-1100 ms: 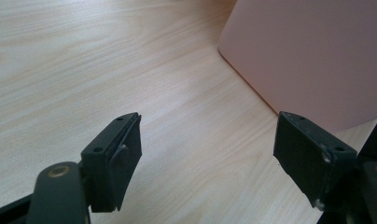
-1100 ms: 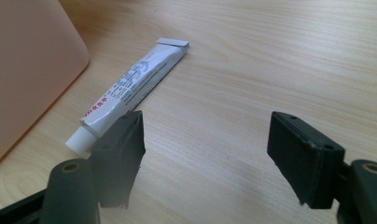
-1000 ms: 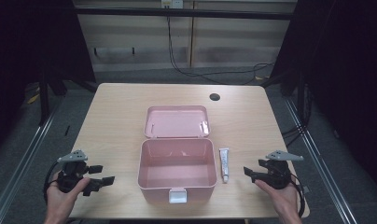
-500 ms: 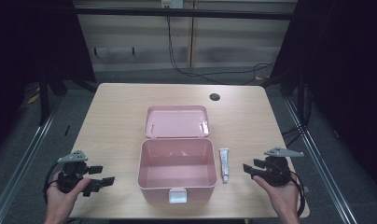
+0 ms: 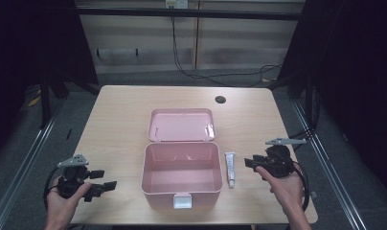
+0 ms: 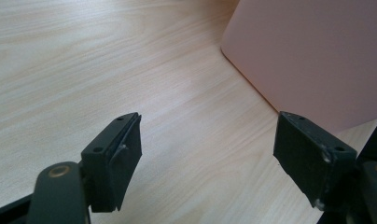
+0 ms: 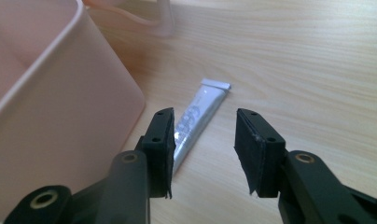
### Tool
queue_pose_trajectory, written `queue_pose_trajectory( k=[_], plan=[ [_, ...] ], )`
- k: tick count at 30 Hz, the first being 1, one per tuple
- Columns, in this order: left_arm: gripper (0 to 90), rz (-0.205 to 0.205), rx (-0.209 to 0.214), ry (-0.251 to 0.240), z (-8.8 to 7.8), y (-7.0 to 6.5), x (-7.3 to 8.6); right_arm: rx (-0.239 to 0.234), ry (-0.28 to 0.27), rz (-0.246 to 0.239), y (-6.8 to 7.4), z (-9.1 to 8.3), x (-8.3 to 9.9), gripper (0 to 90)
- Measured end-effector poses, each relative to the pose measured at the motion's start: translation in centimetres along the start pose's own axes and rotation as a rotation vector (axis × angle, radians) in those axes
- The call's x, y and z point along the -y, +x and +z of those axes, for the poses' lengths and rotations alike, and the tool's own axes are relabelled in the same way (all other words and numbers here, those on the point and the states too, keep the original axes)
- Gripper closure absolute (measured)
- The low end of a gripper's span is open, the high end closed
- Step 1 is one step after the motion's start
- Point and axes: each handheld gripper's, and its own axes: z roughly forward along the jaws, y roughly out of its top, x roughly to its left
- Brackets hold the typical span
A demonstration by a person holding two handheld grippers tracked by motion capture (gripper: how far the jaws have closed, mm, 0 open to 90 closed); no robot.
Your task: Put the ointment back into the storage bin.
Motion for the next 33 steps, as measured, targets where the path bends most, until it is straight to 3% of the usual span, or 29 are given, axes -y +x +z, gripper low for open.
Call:
queue_pose_trajectory(
  k=[1, 4, 7, 12, 13, 15, 16, 17, 21, 22, 24, 26, 33],
  plan=[
    [23.3, -0.003, 0.0, 0.0, 0.0, 0.1, 0.0, -0.015, 0.021, 0.01, 0.0, 0.3, -0.7, 58.8],
    [23.4, -0.005, 0.0, 0.0, 0.1, 0.1, 0.0, -0.014, 0.016, 0.012, -0.1, 0.5, -1.2, 60.7],
    [23.4, -0.003, -0.003, 0.002, 0.1, 0.1, 0.0, -0.05, 0.055, 0.027, -0.4, 1.5, -1.9, 60.4],
    [23.4, -0.004, -0.001, 0.003, 0.1, 0.1, 0.0, -0.058, 0.117, -0.002, 0.0, 2.3, -2.5, 60.8],
    [23.3, -0.004, -0.002, 0.0, 0.1, 0.1, 0.0, -0.067, 0.176, 0.002, 0.4, 2.8, -2.7, 58.8],
    [23.3, -0.005, 0.0, -0.001, 0.1, 0.1, 0.0, -0.067, 0.195, 0.011, 0.5, 3.0, -2.7, 58.3],
    [23.3, -0.002, 0.001, -0.001, 0.1, 0.1, 0.0, -0.058, 0.225, 0.012, 0.6, 3.4, -2.5, 58.3],
    [23.3, 0.0, 0.0, 0.0, 0.0, 0.1, 0.0, -0.083, 0.279, 0.027, 0.6, 4.0, -2.2, 57.3],
    [23.3, 0.005, 0.005, 0.006, 0.1, 0.0, 0.0, -0.062, 0.336, 0.016, 0.9, 4.9, -1.8, 54.9],
    [23.3, 0.003, 0.004, 0.007, 0.1, 0.0, 0.0, -0.058, 0.344, 0.037, 1.1, 5.1, -1.8, 54.1],
    [23.3, 0.003, 0.005, 0.006, 0.1, 0.0, 0.0, -0.059, 0.347, 0.027, 1.1, 5.2, -1.8, 53.9],
    [23.3, -0.004, -0.002, 0.004, 0.1, 0.0, 0.0, -0.047, 0.371, 0.032, 1.3, 5.5, -2.1, 48.2],
    [23.3, -0.006, -0.003, 0.006, 0.1, 0.1, 0.1, -0.039, 0.468, 0.037, 1.6, 6.9, -3.1, 55.1]
  ],
)
